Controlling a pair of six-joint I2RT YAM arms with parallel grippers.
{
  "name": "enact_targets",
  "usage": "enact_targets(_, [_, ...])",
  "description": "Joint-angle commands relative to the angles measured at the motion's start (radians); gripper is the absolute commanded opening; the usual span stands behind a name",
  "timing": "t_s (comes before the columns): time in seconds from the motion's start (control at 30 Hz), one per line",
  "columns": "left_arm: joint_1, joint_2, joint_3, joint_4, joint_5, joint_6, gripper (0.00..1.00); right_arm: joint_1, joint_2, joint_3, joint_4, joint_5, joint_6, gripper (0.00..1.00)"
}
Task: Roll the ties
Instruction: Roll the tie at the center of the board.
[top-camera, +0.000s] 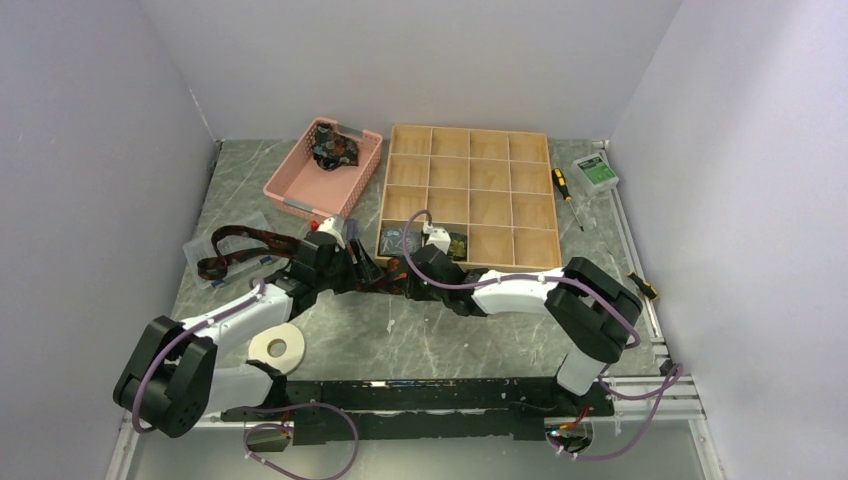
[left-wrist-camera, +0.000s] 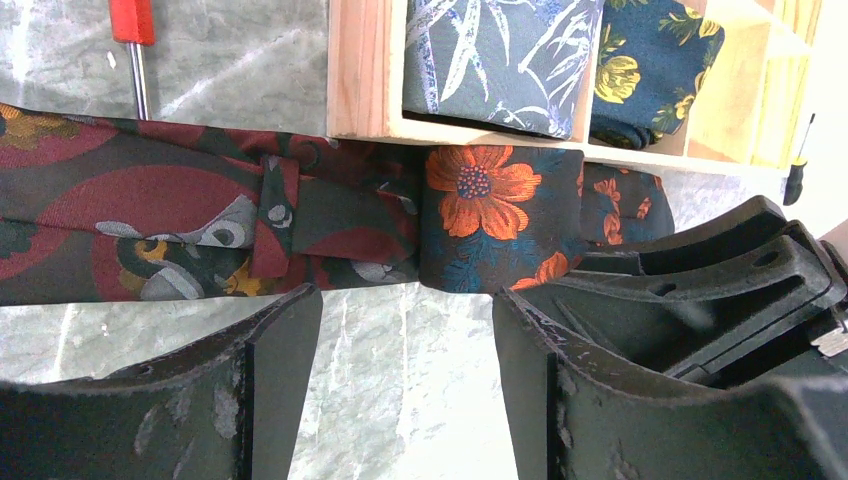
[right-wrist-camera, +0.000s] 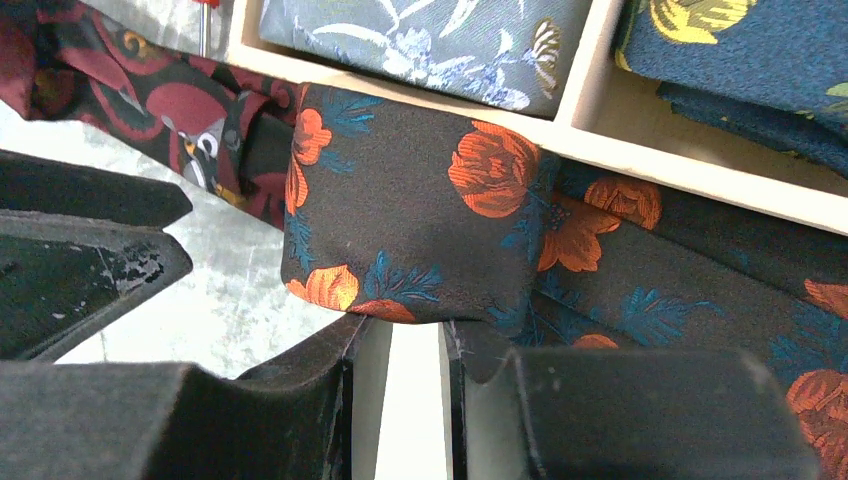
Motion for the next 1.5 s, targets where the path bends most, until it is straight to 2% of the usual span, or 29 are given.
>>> enact_targets(0.0, [0.005, 0.0, -0.009, 0.036, 0.003, -0.004, 0.68, -0.008, -0.022, 0.01, 0.071, 0.095, 0.058, 0.28])
enact_targets(0.33, [0.005, -0.021, -0.023, 0.025, -0.002, -0.006, 0.68, -0.001, -0.013, 0.024, 0.068, 0.086, 0.048, 0.3])
enact_targets(0.5, [0.007, -0.011, -0.008, 0.021, -0.001, 0.01, 0.69, 0.012, -0.119, -0.087, 0.034, -0.049, -0.035, 0.44])
enact_targets(0.63, [0.011, 0.017, 0.006, 0.051, 0.022, 0.001, 0.69, 0.033, -0.283, -0.143, -0.054, -0.064, -0.1, 0.55])
enact_targets(0.8, [0.02, 0.06, 0.041, 0.095, 0.062, -0.007, 0.69, -0.001, -0.401, -0.09, -0.133, -0.094, -0.149, 0.63])
enact_targets(1.03, [0.032, 0.127, 0.093, 0.152, 0.133, 0.001, 0.7, -0.156, -0.308, 0.008, -0.098, -0.272, -0.132, 0.56])
enact_targets(1.3, [0.041, 0.205, 0.118, 0.201, 0.198, -0.01, 0.7, -0.19, -0.162, 0.071, -0.066, -0.358, -0.108, 0.47])
enact_targets(1.47, [0.042, 0.258, 0.122, 0.239, 0.242, -0.019, 0.69, -0.203, -0.111, 0.046, -0.049, -0.329, -0.088, 0.46])
